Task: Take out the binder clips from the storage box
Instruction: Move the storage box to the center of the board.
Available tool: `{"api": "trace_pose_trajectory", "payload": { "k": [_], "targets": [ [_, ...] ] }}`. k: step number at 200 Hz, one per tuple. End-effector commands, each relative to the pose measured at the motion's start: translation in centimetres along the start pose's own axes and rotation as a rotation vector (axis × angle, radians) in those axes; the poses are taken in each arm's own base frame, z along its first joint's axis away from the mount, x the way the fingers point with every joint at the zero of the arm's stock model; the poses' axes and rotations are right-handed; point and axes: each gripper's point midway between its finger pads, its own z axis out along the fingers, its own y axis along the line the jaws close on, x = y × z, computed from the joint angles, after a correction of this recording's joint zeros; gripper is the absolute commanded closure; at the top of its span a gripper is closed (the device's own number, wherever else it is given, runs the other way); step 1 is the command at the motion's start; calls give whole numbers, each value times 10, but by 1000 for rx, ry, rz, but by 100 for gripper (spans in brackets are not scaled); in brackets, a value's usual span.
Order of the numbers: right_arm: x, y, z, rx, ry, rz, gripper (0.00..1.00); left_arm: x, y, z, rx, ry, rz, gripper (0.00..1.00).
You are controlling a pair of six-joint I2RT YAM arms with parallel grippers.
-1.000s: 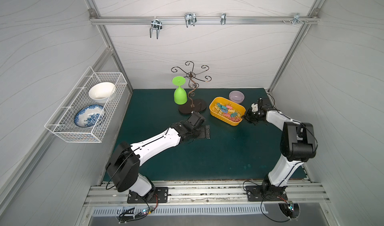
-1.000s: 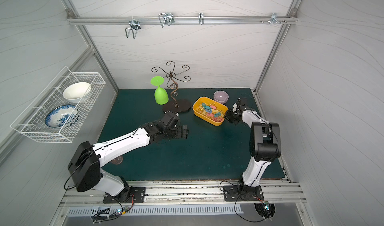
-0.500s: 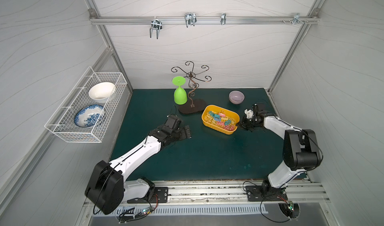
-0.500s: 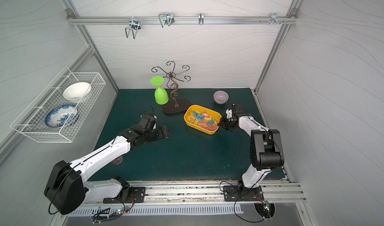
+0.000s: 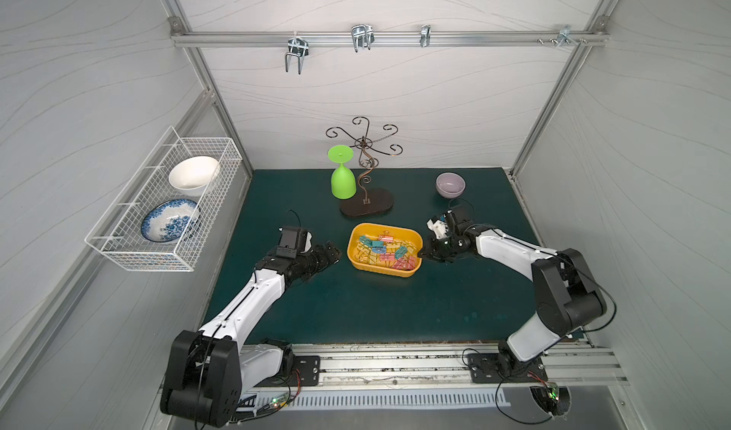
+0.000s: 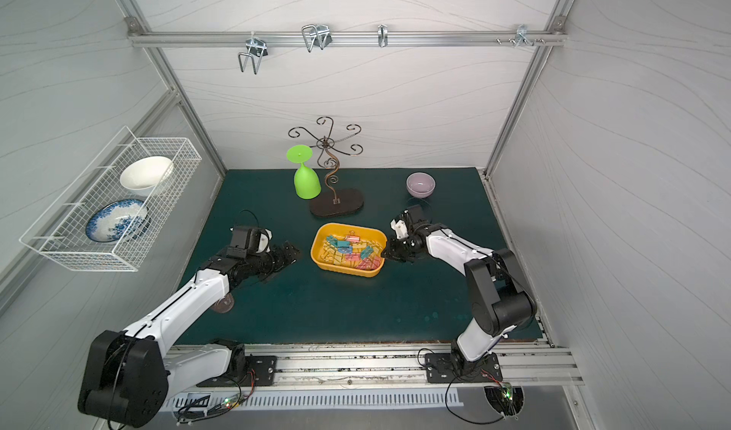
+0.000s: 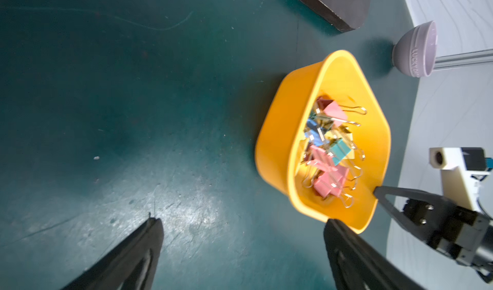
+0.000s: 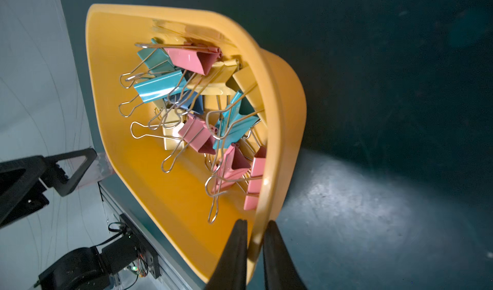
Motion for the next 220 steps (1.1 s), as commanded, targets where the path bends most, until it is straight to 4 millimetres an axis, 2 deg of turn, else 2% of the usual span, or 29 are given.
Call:
{"api": "trace_pose_trajectory", "payload": {
  "k": [1, 41, 69, 121, 155, 187, 205, 220],
  "targets": [
    [0, 13, 8, -57, 35, -58, 84, -8, -15, 2, 67, 7, 31, 2],
    [-8, 14, 16, -57, 64, -85, 84, -12, -23, 22, 94, 66, 15, 2],
    [-15, 3, 20, -22, 62, -79, 84, -17, -31, 34, 131, 95, 2, 4],
    [-27, -12, 1, -18, 39, -56, 84, -10, -44, 45, 186, 170, 10, 10],
    [-29, -9, -14, -19, 17, -63, 69, -2, -49, 47, 189, 187, 31, 12],
    [-47, -5, -35, 22, -77, -97, 65, 1, -57, 51, 190, 184, 55, 14],
    [-53, -3, -30, -1, -72, -93, 64, -3, -59, 55, 183, 185, 59, 18],
    [-55, -1, -19, -44, -41, -48, 63, -6, -61, 60, 178, 186, 56, 21]
  ]
}}
